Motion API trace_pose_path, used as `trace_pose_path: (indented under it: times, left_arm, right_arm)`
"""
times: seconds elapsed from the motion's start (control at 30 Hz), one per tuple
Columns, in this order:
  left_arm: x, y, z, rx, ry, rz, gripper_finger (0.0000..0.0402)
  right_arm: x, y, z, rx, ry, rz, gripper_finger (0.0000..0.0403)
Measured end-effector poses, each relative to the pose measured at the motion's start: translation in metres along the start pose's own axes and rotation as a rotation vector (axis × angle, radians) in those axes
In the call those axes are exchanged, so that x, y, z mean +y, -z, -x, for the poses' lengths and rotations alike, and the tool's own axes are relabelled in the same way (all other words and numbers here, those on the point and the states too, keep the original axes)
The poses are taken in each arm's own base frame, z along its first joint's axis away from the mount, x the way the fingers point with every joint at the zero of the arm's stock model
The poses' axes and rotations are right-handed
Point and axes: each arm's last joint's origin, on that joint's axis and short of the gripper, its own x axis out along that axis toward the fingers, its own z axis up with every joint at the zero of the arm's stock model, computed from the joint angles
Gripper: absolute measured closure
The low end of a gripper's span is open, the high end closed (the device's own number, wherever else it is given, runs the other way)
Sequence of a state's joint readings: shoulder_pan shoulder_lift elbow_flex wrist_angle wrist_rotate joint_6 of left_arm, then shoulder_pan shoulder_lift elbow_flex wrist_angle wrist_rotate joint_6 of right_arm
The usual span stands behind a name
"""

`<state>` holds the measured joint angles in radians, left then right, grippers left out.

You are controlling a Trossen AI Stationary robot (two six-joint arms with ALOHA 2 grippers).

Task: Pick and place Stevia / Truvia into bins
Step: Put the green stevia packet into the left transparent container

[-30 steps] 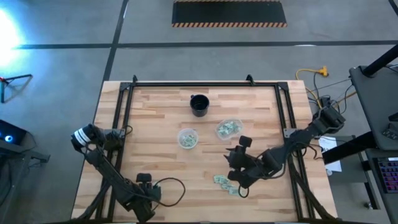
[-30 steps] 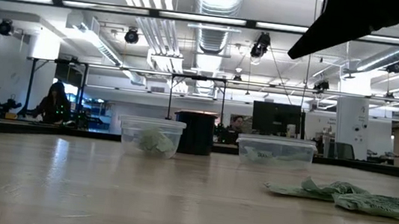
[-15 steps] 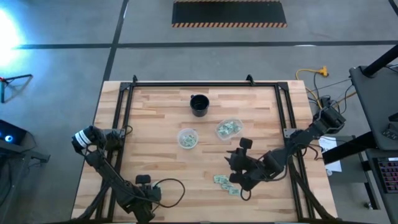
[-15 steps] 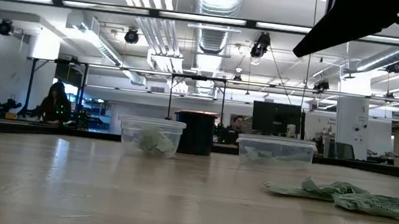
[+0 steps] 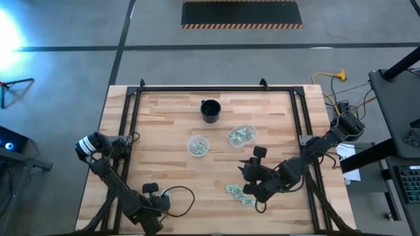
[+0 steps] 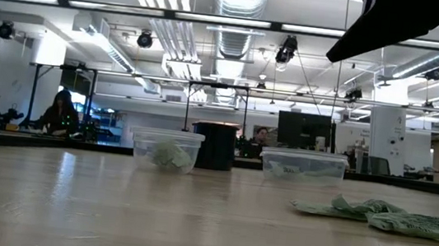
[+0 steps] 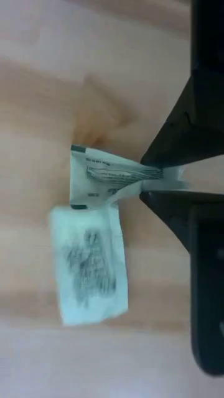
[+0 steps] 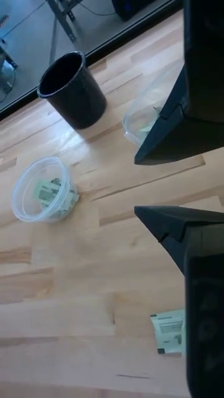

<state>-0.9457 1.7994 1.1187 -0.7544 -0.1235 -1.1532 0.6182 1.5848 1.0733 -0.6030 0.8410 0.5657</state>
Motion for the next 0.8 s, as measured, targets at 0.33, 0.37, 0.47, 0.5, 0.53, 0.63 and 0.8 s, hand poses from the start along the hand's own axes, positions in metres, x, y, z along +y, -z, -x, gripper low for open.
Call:
trace_pose_path:
  times: [0.33,0.37,0.47,0.5,0.53,0.63,0.8]
  left_arm:
    - [-0.011,-0.008,0.034,-0.022,-0.015,-0.054,0.0398]
    - [-0.011,-0.009,0.039,-0.029,-0.034,-0.070,0.0398]
    - [-0.010,-0.016,0.051,-0.086,-0.111,-0.122,0.0398]
    - [-0.008,-0.019,0.055,-0.116,-0.141,-0.140,0.0398]
    - [-0.007,-0.023,0.058,-0.151,-0.176,-0.161,0.0398]
    - [0.002,-0.041,0.066,-0.265,-0.300,-0.219,0.0398]
    - [0.025,-0.081,0.075,-0.429,-0.485,-0.275,0.0398]
  right_arm:
    - [-0.002,0.002,0.000,0.003,0.028,0.021,0.0306]
    - [-0.002,0.002,0.000,0.003,0.030,0.022,0.0307]
    - [-0.002,0.002,0.000,0.003,0.031,0.023,0.0307]
    - [-0.003,0.001,0.001,0.002,0.031,0.022,0.0307]
    - [-0.003,0.001,0.001,0.000,0.031,0.020,0.0307]
    - [-0.005,0.000,0.002,-0.005,0.038,0.020,0.0310]
    - [-0.007,-0.001,0.004,-0.030,0.073,0.042,0.0312]
